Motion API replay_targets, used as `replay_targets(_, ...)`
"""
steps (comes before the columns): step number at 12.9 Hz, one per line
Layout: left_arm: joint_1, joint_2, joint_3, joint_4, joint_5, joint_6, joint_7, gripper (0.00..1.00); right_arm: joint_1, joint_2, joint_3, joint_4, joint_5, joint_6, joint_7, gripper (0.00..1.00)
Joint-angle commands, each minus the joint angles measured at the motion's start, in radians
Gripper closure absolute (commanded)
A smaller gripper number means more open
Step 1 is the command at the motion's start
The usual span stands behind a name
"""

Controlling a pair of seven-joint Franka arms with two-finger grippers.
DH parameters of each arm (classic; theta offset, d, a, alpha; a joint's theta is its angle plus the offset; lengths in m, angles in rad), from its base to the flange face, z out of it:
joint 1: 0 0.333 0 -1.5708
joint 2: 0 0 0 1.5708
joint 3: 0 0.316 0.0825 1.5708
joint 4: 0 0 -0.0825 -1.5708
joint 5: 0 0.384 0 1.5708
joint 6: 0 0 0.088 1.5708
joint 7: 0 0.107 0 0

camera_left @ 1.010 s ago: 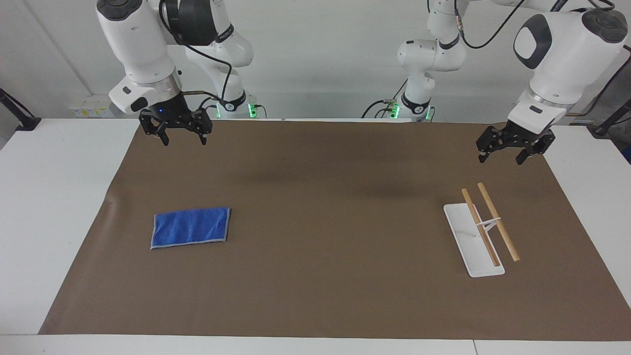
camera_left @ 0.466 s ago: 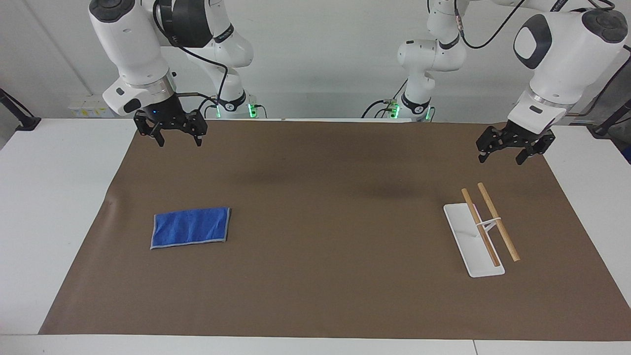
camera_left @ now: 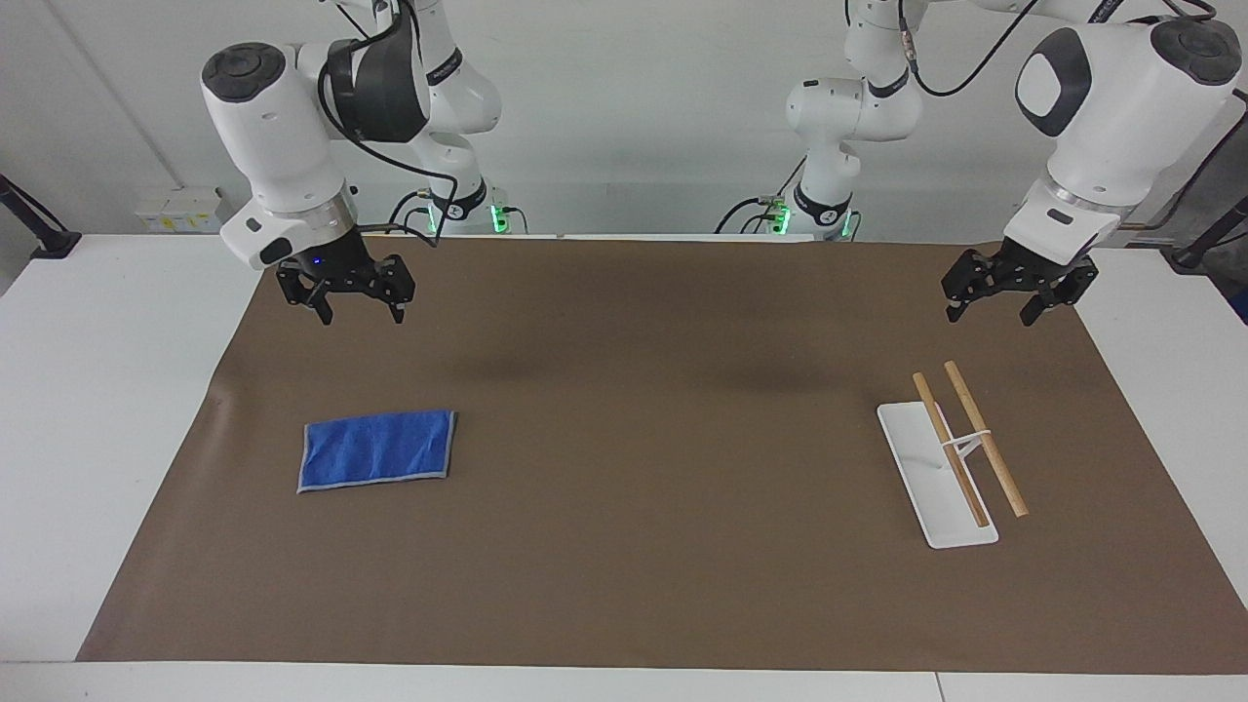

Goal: Right arm passes towel to left arm to hang

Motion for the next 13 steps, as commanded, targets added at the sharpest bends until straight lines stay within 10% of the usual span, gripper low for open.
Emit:
replay_targets(1, -0.002, -0.023, 0.007, -0.025, -0.014, 0.010, 0.006, 0.00, -0.039, 0.048, 0.004, -0.069, 0.018, 0.122, -0.078, 0.00)
replay_targets(13, -0.002, -0.023, 0.007, -0.025, -0.014, 0.010, 0.006, 0.00, -0.065, 0.339, 0.002, -0.158, 0.016, 0.546, -0.101, 0.00)
